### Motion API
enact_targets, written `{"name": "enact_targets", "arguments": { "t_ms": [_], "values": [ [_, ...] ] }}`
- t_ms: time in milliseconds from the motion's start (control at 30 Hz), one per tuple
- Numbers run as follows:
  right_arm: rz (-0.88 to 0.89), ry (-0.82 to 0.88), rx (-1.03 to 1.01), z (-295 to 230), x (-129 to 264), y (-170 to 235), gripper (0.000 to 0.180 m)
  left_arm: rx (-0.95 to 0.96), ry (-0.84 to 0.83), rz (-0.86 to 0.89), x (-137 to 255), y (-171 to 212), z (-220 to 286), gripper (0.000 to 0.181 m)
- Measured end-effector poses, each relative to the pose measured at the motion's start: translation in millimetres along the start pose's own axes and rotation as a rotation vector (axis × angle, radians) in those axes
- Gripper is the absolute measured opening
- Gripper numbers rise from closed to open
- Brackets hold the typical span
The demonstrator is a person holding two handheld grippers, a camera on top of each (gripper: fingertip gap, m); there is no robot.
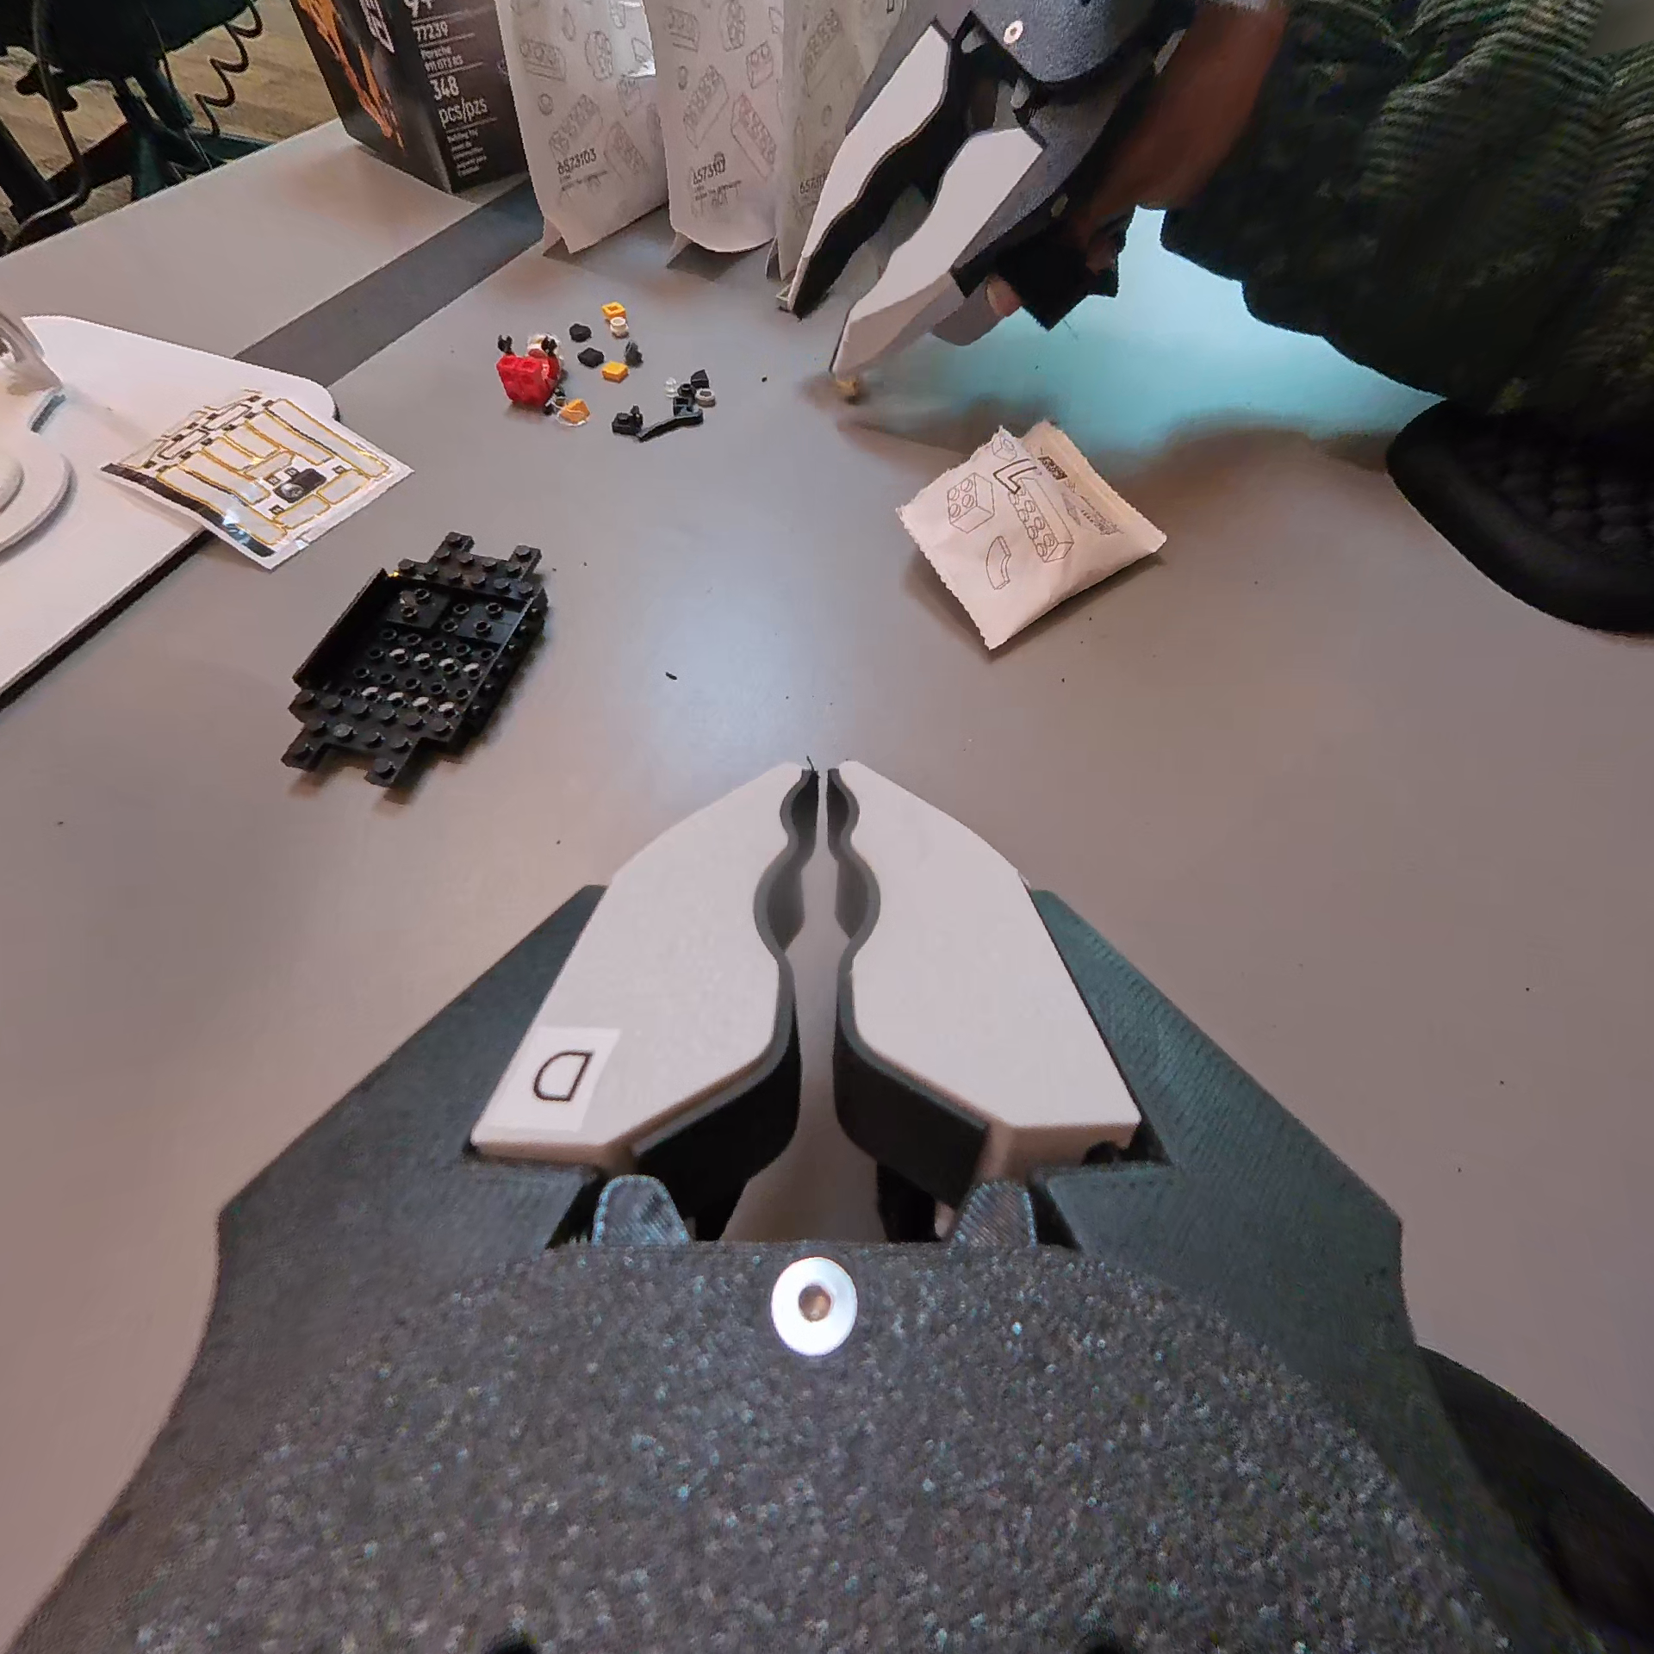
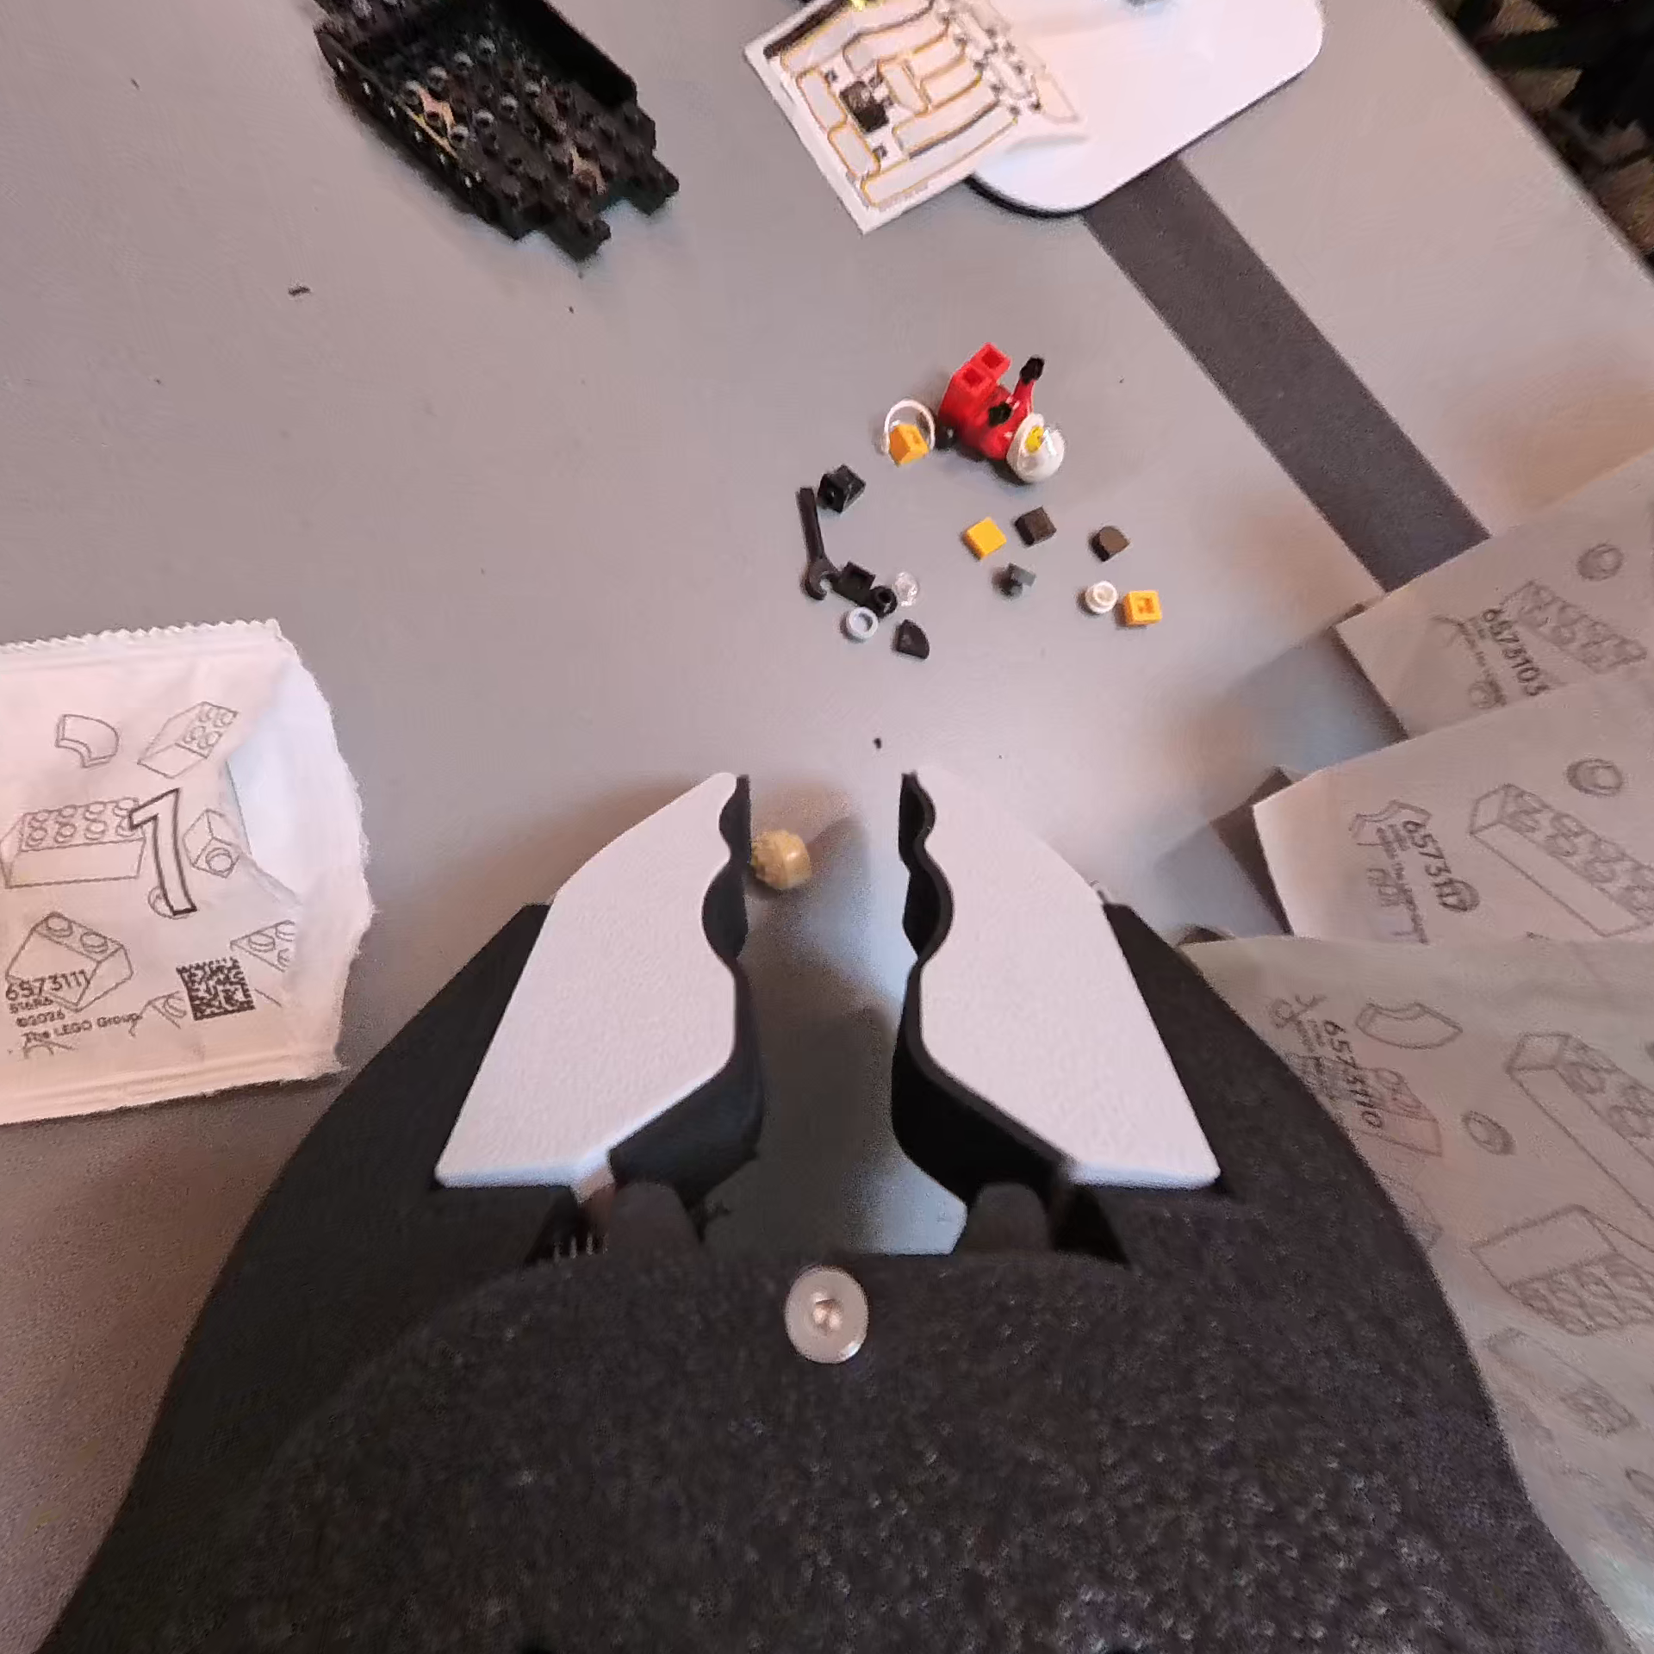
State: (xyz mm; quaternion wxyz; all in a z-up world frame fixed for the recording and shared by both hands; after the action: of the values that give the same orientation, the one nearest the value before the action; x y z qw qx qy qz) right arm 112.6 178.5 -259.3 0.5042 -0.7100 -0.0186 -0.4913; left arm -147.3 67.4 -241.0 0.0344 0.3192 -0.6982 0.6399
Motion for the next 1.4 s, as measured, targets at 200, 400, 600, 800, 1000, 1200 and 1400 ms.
{"name": "enact_targets", "arguments": {
  "t_ms": [200,400,600,800,1000,1200,1400],
  "values": [
    [-0.133,-0.046,-0.002,-1,2,11,0.035,-0.019,-0.005,-0.018,0,1,1,0.001],
    [-0.18,-0.071,-0.022,3,9,19,0.034,-0.022,0.001,-0.031,-2,3,2,0.001],
    [-0.191,-0.145,-0.004,-1,25,25,0.032,-0.019,0.003,-0.036,-2,4,1,0.001],
    [-0.176,-0.167,0.046,-6,17,31,0.017,-0.015,0.013,-0.043,-3,6,2,0.001],
    [-0.124,-0.333,0.071,-33,21,25,0.013,-0.017,0.021,-0.047,-4,6,3,0.001],
    [-0.106,-0.498,0.065,-60,17,19,0.013,-0.023,0.028,-0.054,-4,7,4,0.002],
    [-0.084,-0.613,0.107,-78,26,18,0.013,-0.028,0.039,-0.065,-5,9,6,0.002]
  ]
}}
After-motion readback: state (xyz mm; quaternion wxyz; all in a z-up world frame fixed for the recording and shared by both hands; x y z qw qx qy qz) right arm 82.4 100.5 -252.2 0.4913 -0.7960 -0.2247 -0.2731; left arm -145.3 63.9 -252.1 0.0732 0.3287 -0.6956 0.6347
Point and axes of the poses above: each gripper's, where its closed fingertips meet, x back along the fingers, y out of its underside, z = x × y across the jaws, the point moved 5 cm from there along x, back along the fingers, and after that the axes turned 15 degrees about -x, right-handed, at the moved point
